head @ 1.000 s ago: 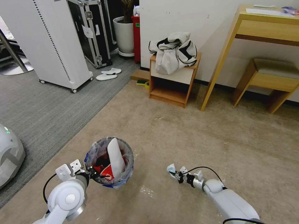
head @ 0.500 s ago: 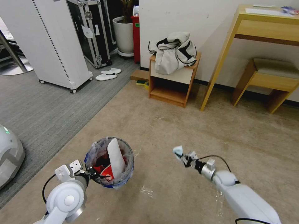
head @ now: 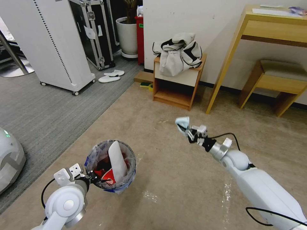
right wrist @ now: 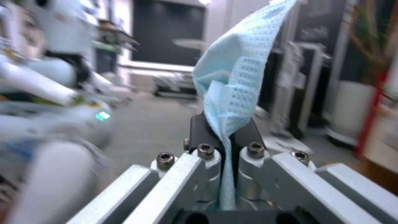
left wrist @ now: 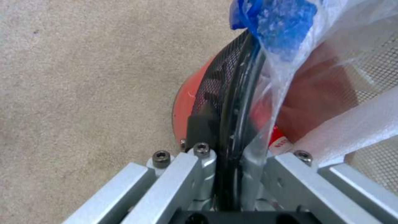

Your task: Pick up the trash bin and place the garbage on the floor into it.

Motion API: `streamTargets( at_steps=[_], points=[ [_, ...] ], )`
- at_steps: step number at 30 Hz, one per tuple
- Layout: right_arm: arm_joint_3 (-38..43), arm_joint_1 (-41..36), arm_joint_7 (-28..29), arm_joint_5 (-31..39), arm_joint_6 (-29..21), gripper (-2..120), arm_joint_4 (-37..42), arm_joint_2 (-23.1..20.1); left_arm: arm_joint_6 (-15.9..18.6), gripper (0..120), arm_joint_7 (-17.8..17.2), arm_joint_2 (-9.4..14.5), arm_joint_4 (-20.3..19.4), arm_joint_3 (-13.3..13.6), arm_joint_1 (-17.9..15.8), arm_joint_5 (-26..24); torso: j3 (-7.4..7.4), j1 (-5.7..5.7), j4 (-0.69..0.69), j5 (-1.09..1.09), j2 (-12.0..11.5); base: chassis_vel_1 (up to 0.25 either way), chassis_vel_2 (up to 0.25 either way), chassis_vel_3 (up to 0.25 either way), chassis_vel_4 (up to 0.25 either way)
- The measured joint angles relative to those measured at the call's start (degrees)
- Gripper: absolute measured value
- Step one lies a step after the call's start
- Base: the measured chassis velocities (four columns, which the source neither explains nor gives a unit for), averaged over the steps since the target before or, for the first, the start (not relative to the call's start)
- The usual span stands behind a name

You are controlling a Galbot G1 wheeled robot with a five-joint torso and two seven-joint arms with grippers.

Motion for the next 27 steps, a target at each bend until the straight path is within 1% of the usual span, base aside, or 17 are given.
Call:
streamTargets(
  at_steps=[2, 3, 5, 8, 10, 11, 13, 14, 16, 17, 19, 20, 22, 23, 24, 25, 27],
  points=[
    [-1.9, 0.8, -0.5, 0.5, -0.9, 0, 3.5, 0.0, 0.0, 1, 0.0, 0.0, 0.0, 0.0, -0.1, -0.1, 0.00, 0.00, 0.00, 0.00, 0.0, 0.000, 0.000, 0.000, 0.000],
    [-1.9, 0.8, -0.5, 0.5, -0.9, 0, 3.5, 0.0, 0.0, 1, 0.0, 0.0, 0.0, 0.0, -0.1, -0.1, 0.00, 0.00, 0.00, 0.00, 0.0, 0.000, 0.000, 0.000, 0.000],
    [-4.2, 2.0, -0.9, 1.0, -2.5, 0, 6.9, 0.1, 0.0, 1, 0.0, -0.2, 0.0, 0.1, -0.2, -0.1, 0.00, 0.00, 0.00, 0.00, 0.0, 0.000, 0.000, 0.000, 0.000],
    [-5.9, 3.1, -1.3, 1.6, -3.1, 0, 8.2, 0.2, 0.0, 1, 0.0, -0.5, 0.0, 0.3, -0.3, -0.1, 0.00, 0.00, 0.00, 0.00, 0.0, 0.000, 0.000, 0.000, 0.000],
    [-10.3, 5.8, -3.2, 2.7, -3.7, 0, 9.1, 0.1, 0.0, 1, 0.0, -1.0, 0.0, 0.7, -0.3, -0.1, 0.00, 0.00, 0.00, 0.00, 0.0, 0.000, 0.000, 0.000, 0.000],
    [-10.3, 5.8, -3.2, 2.7, -3.7, 0, 9.1, 0.1, 0.0, 1, 0.0, -1.0, 0.0, 0.7, -0.3, -0.1, 0.00, 0.00, 0.00, 0.00, 0.0, 0.000, 0.000, 0.000, 0.000],
    [-14.7, 8.9, -5.5, 3.3, -4.4, 0, 8.8, 0.4, 0.0, 1, 0.2, -1.5, 0.0, 1.1, -0.4, 0.0, 0.00, 0.00, 0.00, -0.01, 0.0, 0.000, 0.000, 0.000, 0.000],
    [-14.7, 8.9, -5.5, 3.3, -4.4, 0, 8.8, 0.4, 0.0, 1, 0.2, -1.5, 0.0, 1.1, -0.4, 0.0, 0.00, 0.00, 0.00, -0.01, 0.0, 0.000, 0.000, 0.000, 0.000],
    [-18.8, 11.5, -6.3, 3.3, -4.6, 0, 7.9, 1.4, 0.1, 1, 0.2, -1.7, 0.0, 1.4, -0.4, 0.2, 0.00, 0.00, -0.01, 0.00, 0.0, 0.000, 0.000, 0.000, 0.000],
    [-18.8, 11.5, -6.3, 3.3, -4.6, 0, 7.9, 1.4, 0.1, 1, 0.2, -1.7, 0.0, 1.4, -0.4, 0.2, 0.00, 0.00, -0.01, 0.00, 0.0, 0.000, 0.000, 0.000, 0.000],
    [-23.1, 14.0, -6.4, 3.3, -4.6, 0, 6.6, 2.8, 0.1, 1, 0.3, -2.0, 0.2, 1.6, -0.5, 0.2, 0.01, 0.00, 0.00, 0.00, 0.0, 0.000, 0.000, 0.000, 0.000],
    [-23.1, 14.0, -6.4, 3.3, -4.6, 0, 6.6, 2.8, 0.1, 1, 0.3, -2.0, 0.2, 1.6, -0.5, 0.2, 0.01, 0.00, 0.00, 0.00, 0.0, 0.000, 0.000, 0.000, 0.000],
    [-27.5, 16.5, -6.6, 3.3, -4.6, 0, 4.6, 5.0, 0.1, 1, 0.3, -2.2, 0.5, 1.9, -0.7, 0.4, 0.00, 0.00, 0.00, -0.01, 0.0, 0.000, 0.000, 0.000, 0.000],
    [-27.5, 16.5, -6.6, 3.3, -4.6, 0, 4.6, 5.0, 0.1, 1, 0.3, -2.2, 0.5, 1.9, -0.7, 0.4, 0.00, 0.00, 0.00, -0.01, 0.0, 0.000, 0.000, 0.000, 0.000],
    [-29.5, 17.4, -6.8, 3.2, -4.6, 0, 3.2, 6.3, 0.1, 1, 0.3, -2.3, 0.7, 2.1, -0.8, 0.4, 0.01, 0.00, 0.00, 0.00, 0.0, 0.000, 0.000, 0.000, 0.000],
    [-29.5, 17.4, -6.8, 3.2, -4.6, 0, 3.2, 6.3, 0.1, 1, 0.3, -2.3, 0.7, 2.1, -0.8, 0.4, 0.01, 0.00, 0.00, 0.00, 0.0, 0.000, 0.000, 0.000, 0.000],
    [-32.0, 18.4, -7.0, 3.0, -4.6, 0, 1.3, 8.1, 0.1, 1, 0.3, -2.5, 0.8, 2.2, -0.9, 0.5, 0.01, 0.00, 0.00, -0.01, 0.0, 0.000, 0.000, 0.000, 0.000]
  ],
)
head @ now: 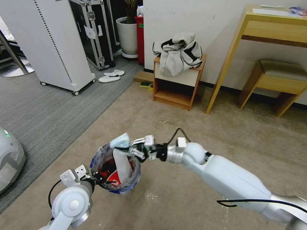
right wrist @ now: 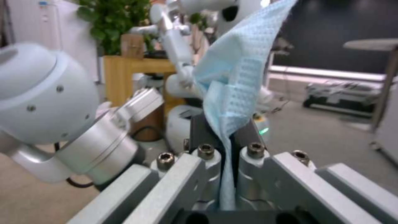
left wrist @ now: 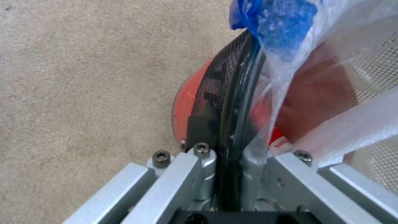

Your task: Pick up the trash bin and place the garbage on the floor into it.

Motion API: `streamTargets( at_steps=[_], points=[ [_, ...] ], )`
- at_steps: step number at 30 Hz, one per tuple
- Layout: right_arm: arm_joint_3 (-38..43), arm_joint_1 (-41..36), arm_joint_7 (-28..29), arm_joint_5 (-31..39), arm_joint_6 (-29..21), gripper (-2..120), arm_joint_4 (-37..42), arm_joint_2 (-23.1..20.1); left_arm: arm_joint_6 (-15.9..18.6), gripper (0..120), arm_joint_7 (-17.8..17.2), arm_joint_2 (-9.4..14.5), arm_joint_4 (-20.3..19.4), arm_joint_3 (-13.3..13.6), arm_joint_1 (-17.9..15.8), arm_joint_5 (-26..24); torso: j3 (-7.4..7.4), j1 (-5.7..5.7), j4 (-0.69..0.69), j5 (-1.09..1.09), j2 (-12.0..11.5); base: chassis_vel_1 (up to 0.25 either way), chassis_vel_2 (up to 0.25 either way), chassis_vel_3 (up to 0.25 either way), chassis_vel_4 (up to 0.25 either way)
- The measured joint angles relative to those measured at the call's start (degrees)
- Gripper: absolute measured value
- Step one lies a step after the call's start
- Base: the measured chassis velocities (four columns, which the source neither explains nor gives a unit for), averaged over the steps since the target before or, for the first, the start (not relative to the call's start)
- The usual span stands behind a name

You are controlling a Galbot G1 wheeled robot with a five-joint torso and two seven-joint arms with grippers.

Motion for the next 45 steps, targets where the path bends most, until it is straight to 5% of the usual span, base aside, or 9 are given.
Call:
streamTargets(
  at_steps=[19, 45],
  points=[
    [-7.3, 2.8, -1.6, -3.0, 1.9, 0, -13.7, 13.3, 0.0, 1, 0.1, -0.3, -0.1, -0.7, 0.7, 0.0, 0.00, 0.00, 0.00, 0.00, 0.0, 0.000, 0.000, 0.000, 0.000],
    [-3.4, 1.3, -1.5, -5.6, 2.8, 0, -17.2, 11.0, -0.3, 1, 0.2, 0.4, -0.5, -1.1, 1.4, 0.1, 0.00, 0.00, 0.00, 0.02, 0.0, 0.000, 0.000, 0.000, 0.000]
  ],
)
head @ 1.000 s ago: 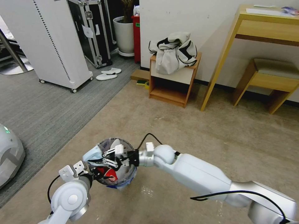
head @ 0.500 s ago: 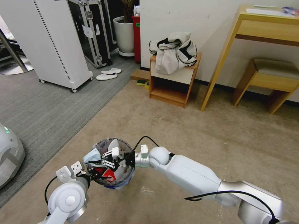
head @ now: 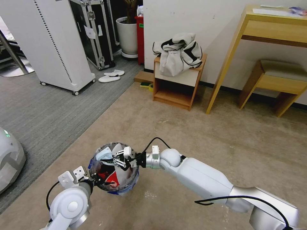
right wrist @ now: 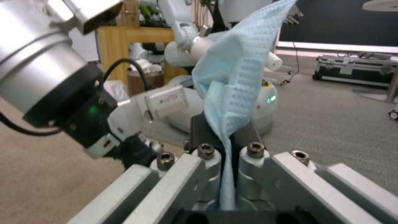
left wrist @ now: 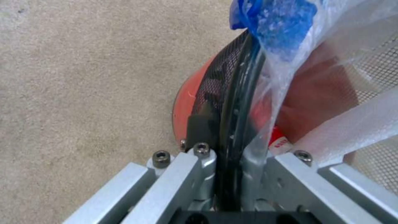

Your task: Pick up the trash bin and place the garbage on the floor into it.

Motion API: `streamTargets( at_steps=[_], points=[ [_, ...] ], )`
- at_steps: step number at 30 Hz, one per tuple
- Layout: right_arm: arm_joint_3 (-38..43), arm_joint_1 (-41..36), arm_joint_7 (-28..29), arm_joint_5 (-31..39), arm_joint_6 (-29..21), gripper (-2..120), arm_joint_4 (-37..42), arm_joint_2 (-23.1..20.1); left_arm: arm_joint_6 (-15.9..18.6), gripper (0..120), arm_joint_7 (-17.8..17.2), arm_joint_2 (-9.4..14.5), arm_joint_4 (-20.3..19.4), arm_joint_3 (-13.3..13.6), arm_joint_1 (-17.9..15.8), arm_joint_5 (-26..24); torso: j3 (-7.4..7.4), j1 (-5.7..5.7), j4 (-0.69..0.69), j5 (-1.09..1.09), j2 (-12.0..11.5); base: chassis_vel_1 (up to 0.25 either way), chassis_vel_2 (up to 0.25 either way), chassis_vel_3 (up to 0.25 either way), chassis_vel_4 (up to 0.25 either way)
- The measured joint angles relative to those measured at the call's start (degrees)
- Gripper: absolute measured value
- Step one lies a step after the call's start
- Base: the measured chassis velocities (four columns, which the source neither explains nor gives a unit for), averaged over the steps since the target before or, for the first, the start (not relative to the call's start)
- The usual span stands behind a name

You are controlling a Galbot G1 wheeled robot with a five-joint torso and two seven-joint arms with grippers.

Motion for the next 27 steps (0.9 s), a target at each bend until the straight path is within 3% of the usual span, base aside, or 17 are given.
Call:
streamTargets(
  at_steps=[12, 14, 16, 19, 21, 25, 27],
  points=[
    [-1.0, -0.5, -0.3, -1.3, -0.6, 0, -0.3, 0.2, 0.0, 1, -0.1, -0.1, -0.3, 0.2, -0.4, -0.2, 0.00, 0.00, 0.00, 0.00, 0.0, 0.000, 0.000, 0.000, 0.000],
    [-1.1, -0.5, -0.4, -1.5, -0.8, 5, -0.3, 0.1, 0.0, 1, -0.1, -0.1, -0.4, 0.2, -0.5, -0.2, 0.00, 0.00, 0.00, 0.00, 0.0, 0.000, 0.000, 0.000, 0.000],
    [-1.4, -0.4, -0.4, -1.8, -0.8, 19, -0.6, 0.1, 0.0, 1, -0.2, -0.2, -0.4, 0.2, -0.5, -0.2, 0.00, 0.00, 0.00, 0.00, 0.0, 0.000, 0.000, 0.000, 0.000],
    [-1.5, -0.4, -0.4, -1.8, -0.9, 23, -0.6, 0.1, 0.0, 1, -0.3, -0.2, -0.4, 0.1, -0.4, -0.3, 0.00, 0.00, 0.00, 0.00, 0.0, 0.000, 0.000, 0.000, 0.000],
    [-1.7, -0.4, -0.2, -2.0, -0.9, 35, -0.7, 0.2, 0.0, 1, -0.7, -0.3, -0.6, 0.1, -0.4, -0.7, 0.00, 0.00, 0.00, 0.00, 0.0, 0.000, 0.000, 0.000, 0.000],
    [-1.8, -0.4, 0.1, -2.2, -0.9, 45, -0.9, 0.2, 0.0, 1, -0.8, -0.3, -0.7, 0.1, -0.4, -0.8, 0.00, 0.00, 0.00, 0.00, 0.0, 0.000, 0.000, 0.000, 0.000],
    [-1.8, -0.4, 0.5, -2.3, -1.0, 57, -1.3, 0.3, 0.0, 1, -0.9, -0.2, -0.8, 0.0, -0.4, -0.9, 0.00, 0.00, 0.00, 0.00, 0.0, 0.000, 0.000, 0.000, 0.000]
  ],
)
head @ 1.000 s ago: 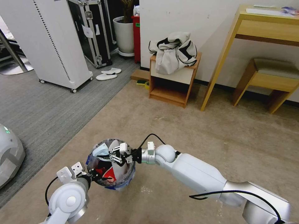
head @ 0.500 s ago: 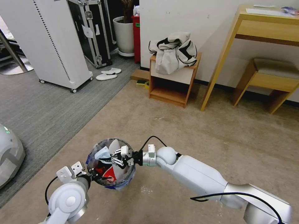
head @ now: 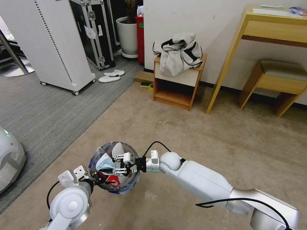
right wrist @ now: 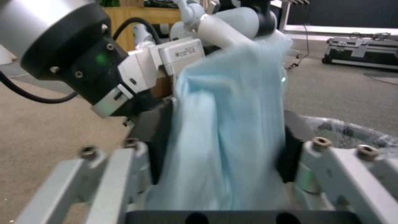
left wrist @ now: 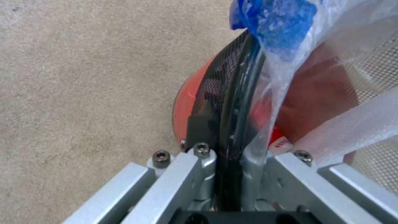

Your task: Pick up the trash bin and place the garbage on the floor into it.

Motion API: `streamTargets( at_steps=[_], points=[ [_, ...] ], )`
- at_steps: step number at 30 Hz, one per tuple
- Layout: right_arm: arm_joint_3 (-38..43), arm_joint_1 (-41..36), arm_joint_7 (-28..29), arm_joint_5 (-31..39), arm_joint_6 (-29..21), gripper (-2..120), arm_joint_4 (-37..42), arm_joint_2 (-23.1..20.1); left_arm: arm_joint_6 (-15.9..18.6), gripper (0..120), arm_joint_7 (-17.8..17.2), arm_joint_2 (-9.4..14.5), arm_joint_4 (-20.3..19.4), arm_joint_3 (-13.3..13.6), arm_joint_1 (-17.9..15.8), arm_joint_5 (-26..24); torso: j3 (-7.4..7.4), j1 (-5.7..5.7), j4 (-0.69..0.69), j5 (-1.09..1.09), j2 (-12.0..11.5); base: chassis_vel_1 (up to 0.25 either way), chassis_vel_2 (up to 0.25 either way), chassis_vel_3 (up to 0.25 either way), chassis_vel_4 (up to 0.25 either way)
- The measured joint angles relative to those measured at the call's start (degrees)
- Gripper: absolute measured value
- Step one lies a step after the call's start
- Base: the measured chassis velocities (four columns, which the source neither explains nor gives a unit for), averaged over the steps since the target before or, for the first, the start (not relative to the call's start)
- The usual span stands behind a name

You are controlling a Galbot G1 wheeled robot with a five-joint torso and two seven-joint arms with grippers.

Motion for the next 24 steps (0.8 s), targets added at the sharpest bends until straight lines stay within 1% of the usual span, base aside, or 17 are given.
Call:
streamTargets(
  at_steps=[1, 2, 3, 4, 6, 7, 8, 9, 10, 11, 12, 17, 24],
  points=[
    [0.0, 0.0, 0.0, 0.0, 0.0, 57, 0.0, 0.0, 0.0, 1, 0.0, 0.0, 0.0, 0.0, 0.0, 0.0, 0.00, 0.00, 0.00, 0.00, 0.0, 0.000, 0.000, 0.000, 0.000],
    [0.0, 0.0, 0.1, 0.0, 0.0, 60, -0.1, 0.0, 0.0, 1, 0.0, 0.0, 0.0, 0.0, 0.0, 0.0, 0.00, 0.00, 0.00, 0.00, 0.0, 0.000, 0.000, 0.000, 0.000],
    [0.0, 0.0, 0.3, -0.1, 0.0, 67, -0.3, 0.0, 0.0, 1, 0.0, 0.0, 0.0, 0.0, 0.0, 0.0, 0.00, 0.00, 0.00, 0.00, 0.0, 0.000, 0.000, 0.000, 0.000],
    [0.0, 0.0, 0.3, -0.1, 0.0, 67, -0.3, 0.0, 0.0, 1, 0.0, 0.0, 0.0, 0.0, 0.0, 0.0, 0.00, 0.00, 0.00, 0.00, 0.0, 0.000, 0.000, 0.000, 0.000],
    [0.0, 0.0, 0.5, -0.2, 0.1, 79, -0.5, 0.0, 0.0, 1, 0.0, 0.0, -0.1, 0.0, 0.1, 0.0, 0.00, 0.00, 0.00, 0.00, 0.0, 0.000, 0.000, 0.000, 0.000],
    [0.0, 0.0, 0.5, -0.2, 0.1, 79, -0.5, 0.0, 0.0, 1, 0.0, 0.0, -0.1, 0.0, 0.1, 0.0, 0.00, 0.00, 0.00, 0.00, 0.0, 0.000, 0.000, 0.000, 0.000],
    [0.0, 0.0, 0.6, -0.3, 0.1, 82, -0.5, 0.0, 0.0, 1, 0.0, 0.1, -0.2, 0.0, 0.2, 0.0, 0.00, 0.00, 0.00, 0.00, 0.0, 0.000, 0.000, 0.000, 0.000],
    [0.1, 0.0, 0.7, -0.3, 0.1, 89, -0.5, 0.0, 0.1, 1, 0.0, 0.1, -0.2, 0.0, 0.2, 0.0, 0.00, 0.00, 0.00, 0.00, 0.0, 0.000, 0.000, 0.000, 0.000],
    [0.1, 0.0, 0.7, -0.3, 0.1, 89, -0.5, 0.0, 0.1, 1, 0.0, 0.1, -0.2, 0.0, 0.2, 0.0, 0.00, 0.00, 0.00, 0.00, 0.0, 0.000, 0.000, 0.000, 0.000],
    [0.1, 0.0, 0.9, -0.3, 0.2, 95, -0.5, 0.0, 0.1, 1, 0.0, 0.1, -0.4, -0.1, 0.2, 0.0, 0.00, 0.00, 0.00, 0.00, 0.0, 0.000, 0.000, 0.000, 0.000],
    [0.1, 0.0, 1.0, -0.4, 0.2, 98, -0.6, 0.0, 0.1, 1, 0.0, 0.2, -0.5, -0.1, 0.3, 0.0, 0.00, 0.00, 0.00, 0.00, 0.0, 0.000, 0.000, 0.000, 0.000],
    [0.1, 0.1, 1.6, -0.4, 0.4, 100, -0.6, 0.0, 0.1, 1, -0.1, 0.4, -0.9, -0.4, 0.6, -0.1, 0.00, 0.00, 0.00, 0.00, 0.0, 0.000, 0.000, 0.000, 0.000],
    [0.1, 0.0, 2.2, -0.7, 0.5, 100, -0.8, 0.1, 0.1, 1, -0.1, 0.3, -1.6, -0.4, 0.8, -0.1, 0.00, 0.00, 0.00, 0.00, 0.0, 0.000, 0.000, 0.000, 0.000]
  ],
)
